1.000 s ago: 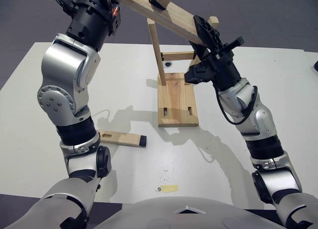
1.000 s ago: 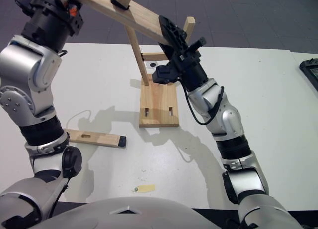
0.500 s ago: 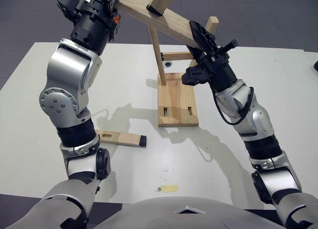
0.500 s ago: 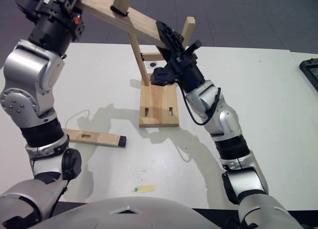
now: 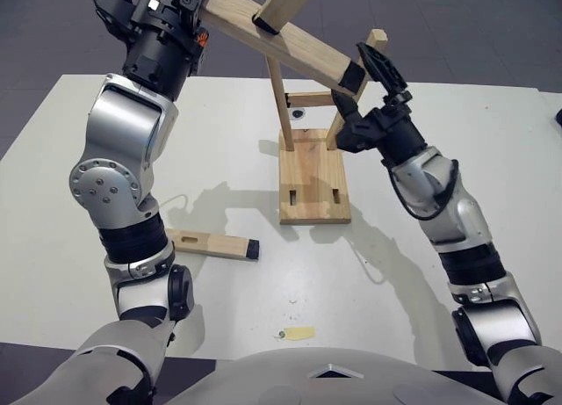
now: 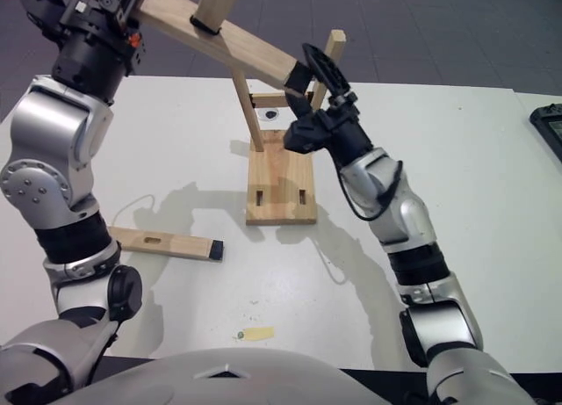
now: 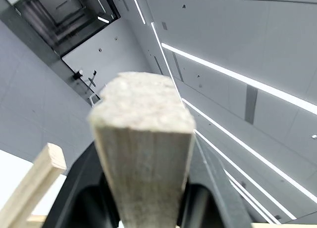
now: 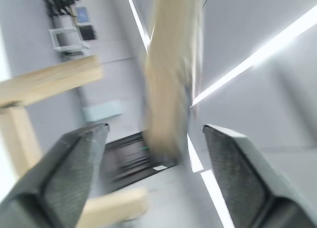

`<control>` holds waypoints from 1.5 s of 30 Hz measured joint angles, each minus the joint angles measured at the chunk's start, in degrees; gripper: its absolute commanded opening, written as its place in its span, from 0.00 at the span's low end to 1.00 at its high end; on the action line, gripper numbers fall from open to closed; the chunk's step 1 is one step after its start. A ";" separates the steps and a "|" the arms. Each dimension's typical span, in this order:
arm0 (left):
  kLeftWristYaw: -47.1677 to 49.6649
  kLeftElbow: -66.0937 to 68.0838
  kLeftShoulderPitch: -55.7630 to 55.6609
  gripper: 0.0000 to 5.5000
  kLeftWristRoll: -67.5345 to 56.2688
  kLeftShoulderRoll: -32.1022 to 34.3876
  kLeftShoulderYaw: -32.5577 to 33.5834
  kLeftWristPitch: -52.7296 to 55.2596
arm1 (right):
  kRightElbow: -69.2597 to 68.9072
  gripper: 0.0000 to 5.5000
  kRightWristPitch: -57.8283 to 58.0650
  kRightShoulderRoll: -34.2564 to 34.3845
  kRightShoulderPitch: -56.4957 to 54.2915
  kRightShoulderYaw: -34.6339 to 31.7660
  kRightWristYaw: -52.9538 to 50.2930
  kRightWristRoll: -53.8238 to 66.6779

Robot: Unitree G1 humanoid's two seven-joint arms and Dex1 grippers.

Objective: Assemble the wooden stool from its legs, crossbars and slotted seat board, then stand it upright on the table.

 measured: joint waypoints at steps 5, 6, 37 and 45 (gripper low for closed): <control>-7.48 -3.92 3.06 0.19 8.64 2.67 -0.83 -0.41 | -0.41 0.92 11.34 -1.11 3.23 -9.81 13.46 24.61; -9.66 -5.69 4.35 0.19 11.30 2.97 -1.44 -0.81 | 1.57 0.95 15.67 -2.66 2.95 -11.89 15.53 26.25; 14.49 -16.71 14.37 0.19 19.73 -2.52 -8.93 15.96 | 3.33 0.98 22.26 -9.41 12.26 2.83 44.19 31.51; 14.17 -16.57 14.46 0.19 23.48 -2.37 -9.20 16.31 | 5.34 0.98 24.24 -4.84 10.91 3.41 40.99 31.98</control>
